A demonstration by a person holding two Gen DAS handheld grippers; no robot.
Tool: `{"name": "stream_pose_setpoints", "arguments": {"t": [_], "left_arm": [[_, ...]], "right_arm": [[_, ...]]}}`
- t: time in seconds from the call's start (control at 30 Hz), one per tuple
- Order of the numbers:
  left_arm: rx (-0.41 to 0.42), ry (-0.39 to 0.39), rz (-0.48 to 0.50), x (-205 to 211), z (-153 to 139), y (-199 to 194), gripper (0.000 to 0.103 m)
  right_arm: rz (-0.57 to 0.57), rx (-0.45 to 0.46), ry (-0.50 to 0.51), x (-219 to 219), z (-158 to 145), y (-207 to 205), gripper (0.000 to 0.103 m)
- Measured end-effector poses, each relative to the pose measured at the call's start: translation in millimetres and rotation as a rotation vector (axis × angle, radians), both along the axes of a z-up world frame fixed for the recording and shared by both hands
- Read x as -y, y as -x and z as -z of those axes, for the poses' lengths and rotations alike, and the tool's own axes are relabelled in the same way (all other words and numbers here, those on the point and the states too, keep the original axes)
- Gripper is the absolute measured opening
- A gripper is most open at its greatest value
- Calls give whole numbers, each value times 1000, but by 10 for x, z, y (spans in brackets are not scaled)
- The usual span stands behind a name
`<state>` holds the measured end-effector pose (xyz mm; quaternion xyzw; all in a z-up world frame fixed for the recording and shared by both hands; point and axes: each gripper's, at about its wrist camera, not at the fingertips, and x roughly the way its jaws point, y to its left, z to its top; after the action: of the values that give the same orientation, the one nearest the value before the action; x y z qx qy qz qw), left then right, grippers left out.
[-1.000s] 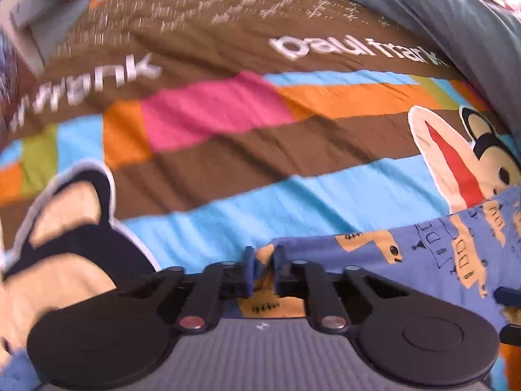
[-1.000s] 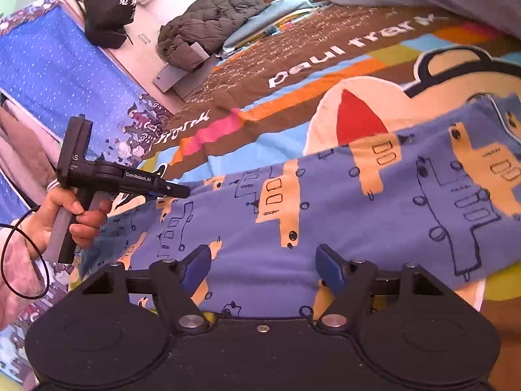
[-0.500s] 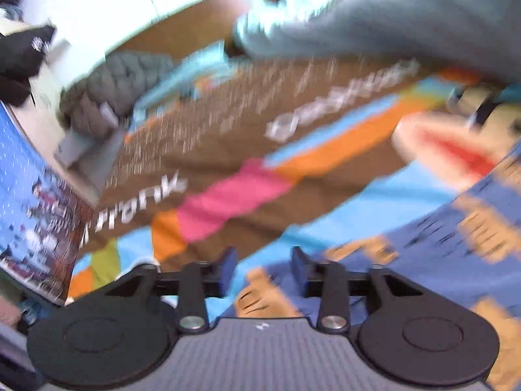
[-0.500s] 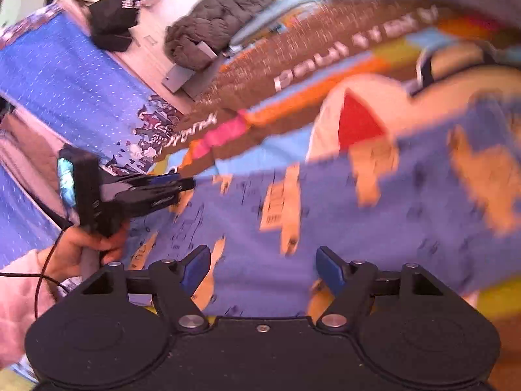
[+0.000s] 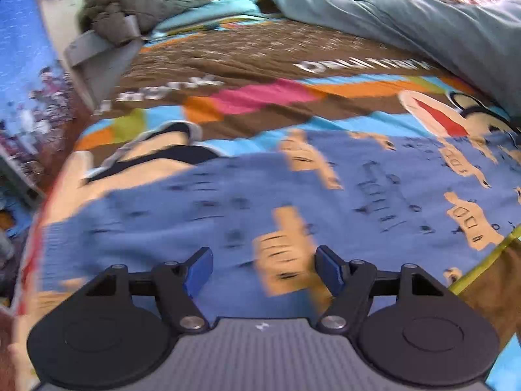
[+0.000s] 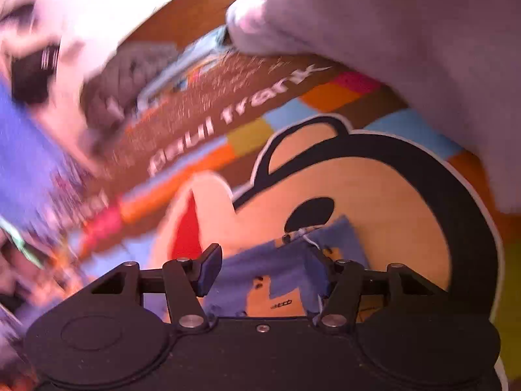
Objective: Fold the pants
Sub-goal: 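Open both grippers and smooth the folded pants flat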
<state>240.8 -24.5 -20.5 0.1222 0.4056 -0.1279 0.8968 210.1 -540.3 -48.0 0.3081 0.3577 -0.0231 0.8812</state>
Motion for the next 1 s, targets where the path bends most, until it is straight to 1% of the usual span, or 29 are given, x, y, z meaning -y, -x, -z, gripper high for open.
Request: {"name": "stream_pose_setpoints", "arguments": {"t": [0.03,0.1,0.13,0.17,0.2,0.23,0.27,0.3,0.33,0.37,0.4,0.43,0.5,0.53,0.57,0.6,0.63,0.67,0.7,0.73,0.8,0.83,0.87,0.9,0.93,1.0], "left_arm": [[28,8,-19,-78,-80,17,72],[81,58,-66,-217,-231,-10,72],[79,78,-95,-259,-259,-70,72],[60,80,-127,-288,-264,-151,72],[23,50,-162,-321,-211,-251,72],[-2,3,-186,-350,-146,-296,72],[-14,-54,-209,-403,-60,-305,72],[-20,-87,-226,-501,37,-294,72],[-6,-44,-203,-619,76,-235,72],[13,1,-175,-726,77,-166,71],[16,33,-157,-821,64,-131,69],[13,57,-158,-879,45,-108,66],[-8,109,-176,-946,-41,-96,66],[-12,135,-192,-957,-111,-89,69],[-2,159,-200,-966,-177,-67,75],[26,180,-188,-931,-243,-57,77],[53,180,-173,-889,-295,-25,80],[63,162,-173,-830,-306,-44,83],[51,121,-189,-734,-269,-94,84],[13,81,-200,-646,-203,-160,85],[-77,-1,-221,-461,-23,-299,82],[-74,-49,-232,-350,14,-307,83],[-48,-88,-231,-236,7,-285,83],[-24,-112,-207,-110,-23,-254,84],[-8,-122,-169,30,-63,-215,86],[14,-111,-95,342,-155,-163,89]], "right_arm": [[0,-2,12,-45,-62,31,67],[-91,12,58,-315,-194,78,70],[-151,24,55,-491,-243,90,75],[-205,39,37,-669,-270,105,79],[-263,54,4,-887,-273,112,80],[-307,54,-27,-1063,-247,103,82],[-350,39,-61,-1236,-198,91,84],[-398,-6,-107,-1421,-110,73,86],[-435,-63,-146,-1554,0,51,91],[-438,-54,-127,-1649,56,92,94],[-443,-3,-89,-1691,51,165,95],[-457,3,-76,-1703,54,186,95],[-443,-3,-120,-1613,54,197,95],[-428,-7,-156,-1552,65,194,95],[-409,-11,-195,-1476,90,191,94],[-381,-16,-234,-1418,91,202,94],[-361,-17,-258,-1378,99,215,94],[-348,-11,-272,-1370,115,229,94],[-338,1,-280,-1370,136,272,94],[-328,17,-282,-1372,157,309,94],[-323,30,-268,-1398,144,363,94],[-327,25,-257,-1395,127,369,94],[-335,16,-245,-1395,104,359,94],[-340,4,-233,-1379,81,387,94],[-333,-7,-214,-1337,35,416,95],[-274,-2,-147,-1169,-102,544,97]]}}
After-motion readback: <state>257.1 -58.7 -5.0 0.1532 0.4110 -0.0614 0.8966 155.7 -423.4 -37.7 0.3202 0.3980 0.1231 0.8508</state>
